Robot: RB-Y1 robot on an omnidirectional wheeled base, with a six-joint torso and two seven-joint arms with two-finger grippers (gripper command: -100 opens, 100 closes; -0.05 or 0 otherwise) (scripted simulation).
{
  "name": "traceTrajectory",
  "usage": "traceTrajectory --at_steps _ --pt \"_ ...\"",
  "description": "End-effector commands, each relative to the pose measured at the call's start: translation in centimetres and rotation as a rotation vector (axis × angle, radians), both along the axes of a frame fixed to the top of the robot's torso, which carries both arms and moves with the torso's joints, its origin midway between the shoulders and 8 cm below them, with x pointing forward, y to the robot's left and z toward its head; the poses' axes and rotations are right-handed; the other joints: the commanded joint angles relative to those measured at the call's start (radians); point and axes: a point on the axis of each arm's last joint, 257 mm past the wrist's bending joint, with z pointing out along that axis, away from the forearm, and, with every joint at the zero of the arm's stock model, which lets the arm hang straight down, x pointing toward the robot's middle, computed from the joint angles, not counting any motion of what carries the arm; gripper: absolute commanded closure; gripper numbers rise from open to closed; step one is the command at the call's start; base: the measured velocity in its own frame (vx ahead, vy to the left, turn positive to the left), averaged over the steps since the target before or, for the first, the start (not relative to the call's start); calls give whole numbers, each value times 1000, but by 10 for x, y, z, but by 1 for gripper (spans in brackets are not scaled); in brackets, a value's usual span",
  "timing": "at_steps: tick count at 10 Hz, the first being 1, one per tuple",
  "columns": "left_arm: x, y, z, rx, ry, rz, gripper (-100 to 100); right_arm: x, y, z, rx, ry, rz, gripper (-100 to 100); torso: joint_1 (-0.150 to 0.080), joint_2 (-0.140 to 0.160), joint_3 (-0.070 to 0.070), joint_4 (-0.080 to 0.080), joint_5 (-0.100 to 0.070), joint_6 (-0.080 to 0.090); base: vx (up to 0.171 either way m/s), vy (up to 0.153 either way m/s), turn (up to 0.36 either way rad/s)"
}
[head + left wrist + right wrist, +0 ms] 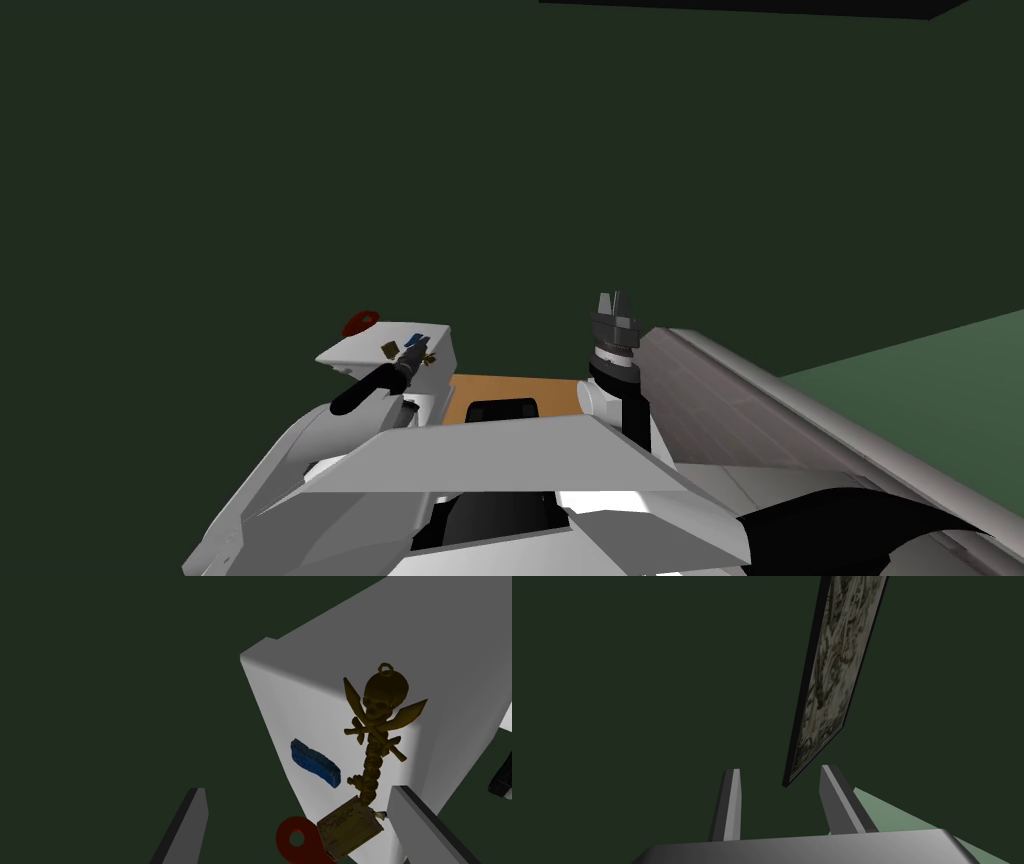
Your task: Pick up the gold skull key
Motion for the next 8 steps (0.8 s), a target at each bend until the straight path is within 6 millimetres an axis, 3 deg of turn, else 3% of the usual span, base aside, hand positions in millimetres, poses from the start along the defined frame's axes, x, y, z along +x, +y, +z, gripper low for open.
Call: traceTrajectory --at_steps 1,8 --pt "-8 1 -11 -12 45 16 -100 0 0 0 0 0 0 0 0 0 0 0 0 0 51 41 -7" --pt "-47 -1 -44 -94 219 91 -100 0 0 0 0 0 0 0 -1 0 0 0 0 0 56 49 -12"
